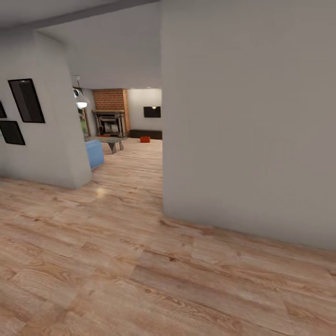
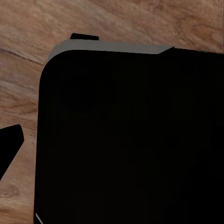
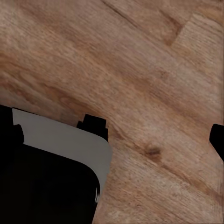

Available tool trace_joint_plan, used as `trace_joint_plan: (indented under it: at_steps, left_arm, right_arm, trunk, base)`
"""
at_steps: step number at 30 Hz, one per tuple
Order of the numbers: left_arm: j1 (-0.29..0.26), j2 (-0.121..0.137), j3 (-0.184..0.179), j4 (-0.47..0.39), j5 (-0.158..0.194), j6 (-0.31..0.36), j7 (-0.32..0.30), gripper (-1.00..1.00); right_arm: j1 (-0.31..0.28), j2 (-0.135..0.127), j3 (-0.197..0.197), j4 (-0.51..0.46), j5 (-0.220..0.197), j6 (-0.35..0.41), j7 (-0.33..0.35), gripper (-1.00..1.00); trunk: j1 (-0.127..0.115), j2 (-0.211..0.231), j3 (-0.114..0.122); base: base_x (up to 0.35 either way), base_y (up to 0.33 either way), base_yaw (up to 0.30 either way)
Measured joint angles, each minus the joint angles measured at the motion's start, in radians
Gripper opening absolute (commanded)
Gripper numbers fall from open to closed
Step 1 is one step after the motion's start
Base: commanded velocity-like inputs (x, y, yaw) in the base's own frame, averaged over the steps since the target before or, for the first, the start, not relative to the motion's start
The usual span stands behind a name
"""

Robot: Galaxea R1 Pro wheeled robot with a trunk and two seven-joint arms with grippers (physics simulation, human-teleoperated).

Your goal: Move the two storage containers from the living room to the garage. In the garage, place one container on the floor and stack the other container on top of it (either order is fine).

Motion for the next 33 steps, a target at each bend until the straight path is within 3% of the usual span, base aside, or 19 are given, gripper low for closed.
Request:
trace_joint_plan:
  at_steps: [33]
  left_arm:
    - [0.0,-0.001,0.0,0.0,0.0,0.0,0.0,1.0]
  right_arm:
    - [0.0,0.0,0.0,0.0,0.0,-0.002,0.0,1.0]
  trunk:
    - [0.0,0.0,0.0]
  base:
    - [0.321,0.0,0.22]
